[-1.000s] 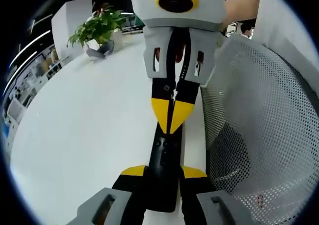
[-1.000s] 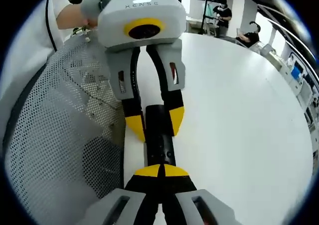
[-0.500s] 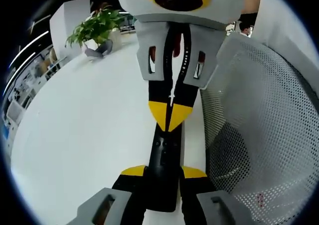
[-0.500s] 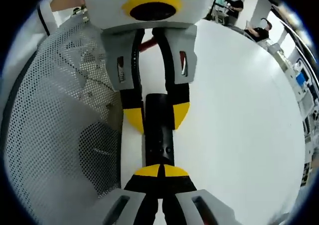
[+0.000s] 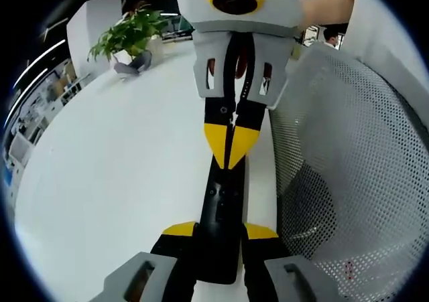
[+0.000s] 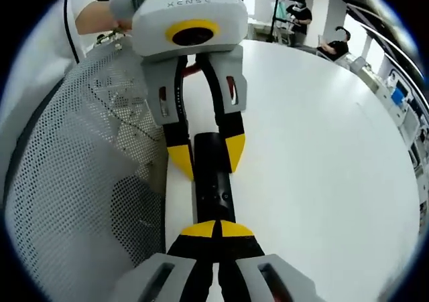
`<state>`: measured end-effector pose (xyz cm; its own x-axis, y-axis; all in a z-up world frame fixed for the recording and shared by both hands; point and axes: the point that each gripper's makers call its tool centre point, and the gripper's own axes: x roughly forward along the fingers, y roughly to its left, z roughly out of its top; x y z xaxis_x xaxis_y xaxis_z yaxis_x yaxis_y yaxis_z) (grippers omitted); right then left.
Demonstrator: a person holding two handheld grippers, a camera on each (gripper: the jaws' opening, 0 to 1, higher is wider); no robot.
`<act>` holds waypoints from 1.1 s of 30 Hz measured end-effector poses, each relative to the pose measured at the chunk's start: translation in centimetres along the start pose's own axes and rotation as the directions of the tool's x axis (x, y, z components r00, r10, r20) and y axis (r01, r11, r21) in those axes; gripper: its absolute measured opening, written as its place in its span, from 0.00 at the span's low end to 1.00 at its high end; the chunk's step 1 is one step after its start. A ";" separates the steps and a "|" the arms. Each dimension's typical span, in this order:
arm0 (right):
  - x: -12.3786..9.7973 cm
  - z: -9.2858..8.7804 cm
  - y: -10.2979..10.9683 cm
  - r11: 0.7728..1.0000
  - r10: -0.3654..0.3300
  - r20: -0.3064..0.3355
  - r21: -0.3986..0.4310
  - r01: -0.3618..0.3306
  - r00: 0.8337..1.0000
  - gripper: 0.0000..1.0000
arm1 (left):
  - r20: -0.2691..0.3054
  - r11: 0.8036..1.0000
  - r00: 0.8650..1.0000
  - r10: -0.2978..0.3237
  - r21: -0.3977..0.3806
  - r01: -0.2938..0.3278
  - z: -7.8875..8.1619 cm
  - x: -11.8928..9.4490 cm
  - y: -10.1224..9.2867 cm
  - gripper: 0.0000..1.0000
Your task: Press the specified remote control buttons in sequence, fully releasing each button before pressing the next.
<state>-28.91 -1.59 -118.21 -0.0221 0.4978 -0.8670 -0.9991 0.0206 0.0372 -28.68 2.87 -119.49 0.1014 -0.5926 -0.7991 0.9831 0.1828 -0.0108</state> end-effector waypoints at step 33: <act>-0.1 -0.1 -0.4 0.963 -0.113 0.172 0.260 0.066 0.979 0.00 | 0.008 1.000 1.000 -0.001 -0.002 0.001 0.0 -0.1 0.0 0.24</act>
<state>-28.51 -1.71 -118.17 0.0976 0.6337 -0.7674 -0.9546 0.2777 0.1079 -28.69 2.95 -119.46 0.1021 -0.5990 -0.7942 0.9828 0.1840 -0.0124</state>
